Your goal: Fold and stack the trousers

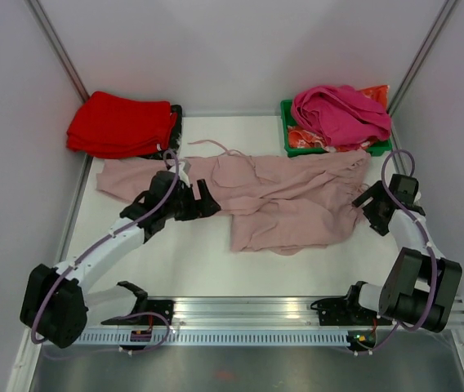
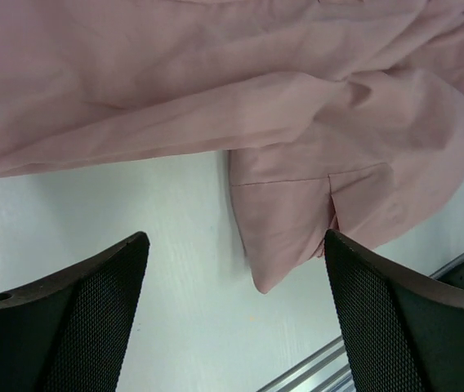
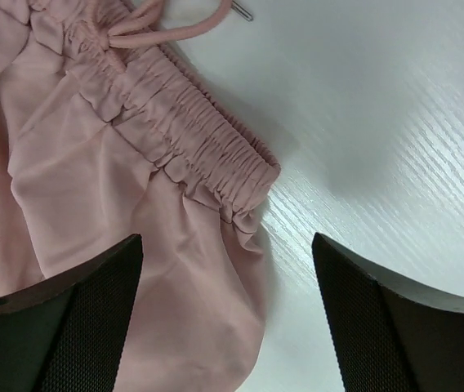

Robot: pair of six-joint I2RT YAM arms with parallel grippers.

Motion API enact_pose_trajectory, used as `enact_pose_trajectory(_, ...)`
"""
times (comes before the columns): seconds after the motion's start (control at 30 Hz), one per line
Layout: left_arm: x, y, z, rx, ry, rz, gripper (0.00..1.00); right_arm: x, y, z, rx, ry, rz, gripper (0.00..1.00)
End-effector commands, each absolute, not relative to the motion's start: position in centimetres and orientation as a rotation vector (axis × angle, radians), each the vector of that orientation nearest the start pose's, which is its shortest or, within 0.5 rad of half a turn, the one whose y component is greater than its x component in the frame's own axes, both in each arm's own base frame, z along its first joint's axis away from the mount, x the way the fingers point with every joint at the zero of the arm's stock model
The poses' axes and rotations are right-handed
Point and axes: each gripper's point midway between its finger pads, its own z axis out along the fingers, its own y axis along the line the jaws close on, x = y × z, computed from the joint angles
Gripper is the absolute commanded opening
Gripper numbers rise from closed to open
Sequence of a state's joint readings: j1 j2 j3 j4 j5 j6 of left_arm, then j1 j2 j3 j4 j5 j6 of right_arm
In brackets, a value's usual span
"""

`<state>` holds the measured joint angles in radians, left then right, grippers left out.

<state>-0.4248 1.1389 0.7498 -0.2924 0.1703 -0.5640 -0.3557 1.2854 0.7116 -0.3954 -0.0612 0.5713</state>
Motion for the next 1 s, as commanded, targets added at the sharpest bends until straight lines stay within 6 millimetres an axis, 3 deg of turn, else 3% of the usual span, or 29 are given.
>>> enact_pose_trajectory(0.0, 27.0, -22.3, 13.0, -0.076, 2.312, -0.866, 0.92, 29.7, -8.2, 6.7, 1.187, 2.151, 0.143, 0.89)
enact_pose_trajectory(0.07, 26.4, -24.6, 12.5, -0.058, 2.308, -0.933, 0.92, 29.8, -8.1, 6.0, 1.191, 2.157, 0.157, 0.86)
enact_pose_trajectory(0.2, 25.5, -27.1, 10.3, -0.076, 2.346, -0.957, 0.91, 30.0, -8.4, 5.2, 1.192, 2.17, 0.131, 0.77)
enact_pose_trajectory(0.3, 24.9, -28.6, 8.8, -0.096, 2.369, -0.966, 0.9, 30.5, -8.7, 5.2, 1.164, 2.16, 0.128, 0.63)
enact_pose_trajectory(0.4, 23.7, -29.9, 7.4, -0.071, 2.404, -0.95, 0.89, 31.1, -8.9, 5.7, 1.151, 2.131, 0.133, 0.42)
enact_pose_trajectory(0.53, 22.1, -30.5, 6.1, -0.03, 2.43, -0.894, 0.89, 32.3, -8.3, 6.9, 1.097, 2.103, 0.206, 0.0)
enact_pose_trajectory(0.67, 21.5, -29.8, 7.0, 0.057, 2.368, -0.83, 0.89, 33.5, -7.0, 10.5, 1.02, 2.047, 0.326, 0.0)
enact_pose_trajectory(0.7, 21.5, -29.4, 7.7, 0.068, 2.333, -0.809, 0.89, 33.7, -7.0, 12.6, 0.99, 1.993, 0.34, 0.0)
enact_pose_trajectory(0.8, 20.6, -28.5, 7.7, 0.113, 2.326, -0.711, 0.9, 33.3, -7.3, 15.7, 0.968, 1.931, 0.315, 0.0)
enact_pose_trajectory(0.83, 20.5, -28.2, 7.5, 0.113, 2.332, -0.69, 0.9, 32.5, -7.4, 15.2, 0.976, 1.963, 0.278, 0.03)
enact_pose_trajectory(0.87, 20.4, -27.9, 7.2, 0.11, 2.332, -0.68, 0.9, 32.1, -8.3, 14.9, 1.003, 1.96, 0.213, 0.11)
enact_pose_trajectory(0.9, 20.3, -27.7, 7.0, 0.104, 2.333, -0.668, 0.9, 31.3, -8.5, 13.6, 1.025, 1.98, 0.179, 0.34)
enact_pose_trajectory(0.97, 19.9, -27.5, 6.4, 0.087, 2.351, -0.667, 0.9, 30.3, -9.2, 12.0, 1.056, 2.008, 0.105, 0.56)
